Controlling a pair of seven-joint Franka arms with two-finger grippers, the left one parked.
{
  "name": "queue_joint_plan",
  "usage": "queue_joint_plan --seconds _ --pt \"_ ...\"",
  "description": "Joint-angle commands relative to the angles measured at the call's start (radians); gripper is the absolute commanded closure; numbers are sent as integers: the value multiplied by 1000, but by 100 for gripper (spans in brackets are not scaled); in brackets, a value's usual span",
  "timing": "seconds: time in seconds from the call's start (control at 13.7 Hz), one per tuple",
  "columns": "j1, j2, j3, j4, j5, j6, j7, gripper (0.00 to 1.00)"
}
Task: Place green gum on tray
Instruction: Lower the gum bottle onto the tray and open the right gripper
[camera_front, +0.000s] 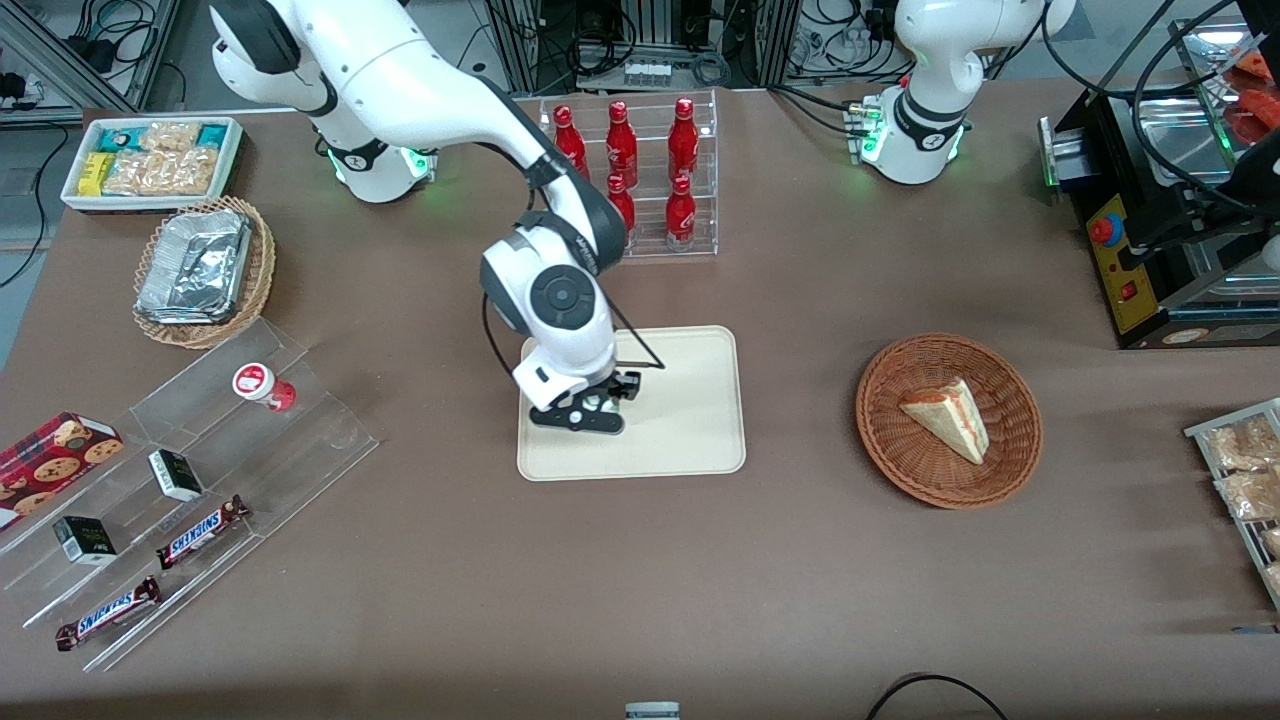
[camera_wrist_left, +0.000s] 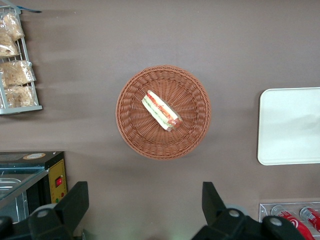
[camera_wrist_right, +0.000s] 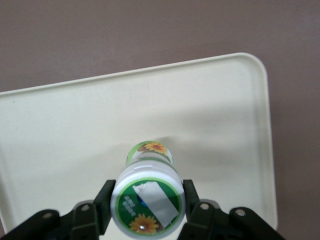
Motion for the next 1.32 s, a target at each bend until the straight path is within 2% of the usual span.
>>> queue_joint_plan --seconds 0.0,0.51,0.59,0.66,0.73,1.24 --pt "21 51 -12 46 26 30 21 100" --pt "39 91 -12 48 21 39 16 100" --pt "39 92 -12 48 21 39 13 81" --pt "39 97 -12 48 21 42 18 34" --pt "41 98 -13 48 16 48 16 0" --pt "47 89 -13 48 -2 47 5 0"
